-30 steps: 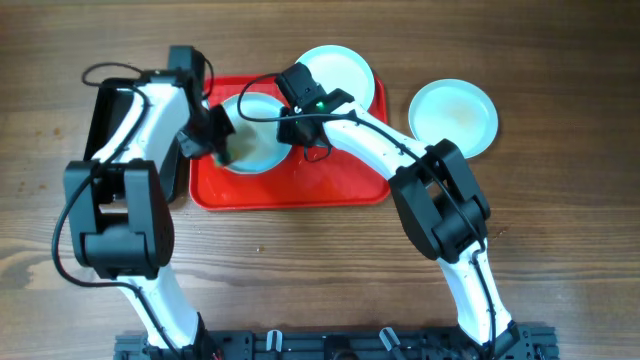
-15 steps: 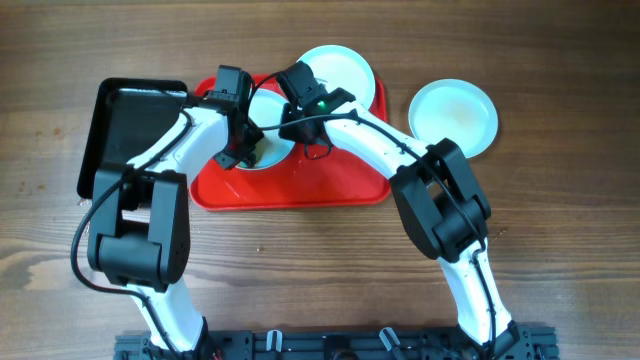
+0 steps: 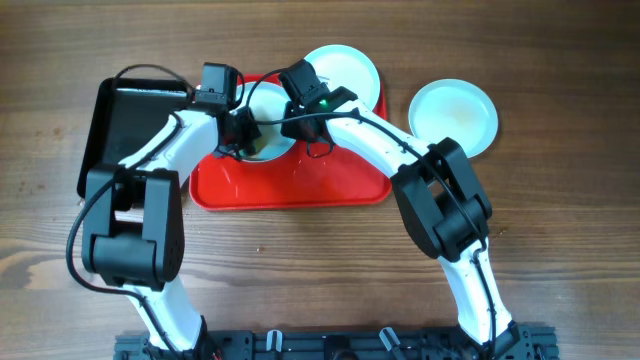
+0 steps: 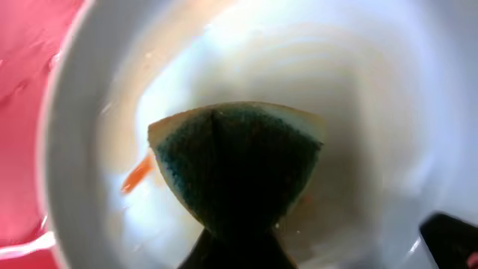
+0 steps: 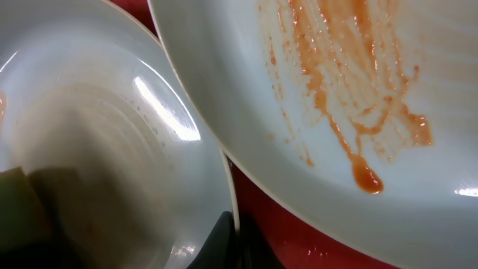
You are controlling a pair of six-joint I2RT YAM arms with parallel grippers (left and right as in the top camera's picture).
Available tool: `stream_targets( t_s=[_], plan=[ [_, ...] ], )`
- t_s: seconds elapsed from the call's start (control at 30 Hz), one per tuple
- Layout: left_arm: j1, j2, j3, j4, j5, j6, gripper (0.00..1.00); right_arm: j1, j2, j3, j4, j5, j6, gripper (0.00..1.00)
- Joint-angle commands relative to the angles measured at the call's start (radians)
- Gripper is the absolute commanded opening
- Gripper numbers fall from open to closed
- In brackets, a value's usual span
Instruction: Clean dirty plates on tray and stack at the side
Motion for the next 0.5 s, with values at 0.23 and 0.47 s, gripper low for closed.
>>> stream_targets(
  t_s=[0.23, 0.47],
  plan=[
    [0.006, 0.021, -0.012, 0.136, -0.427, 0.323, 0.04, 0.005, 0.026, 0.0, -0.002, 0.007, -0.008, 0.04],
    [0.005, 0.021, -0.012, 0.138, -0.065, 0.57, 0.04, 0.005, 0.026, 0.0, 0.0, 0.007, -0.008, 0.04]
  ],
)
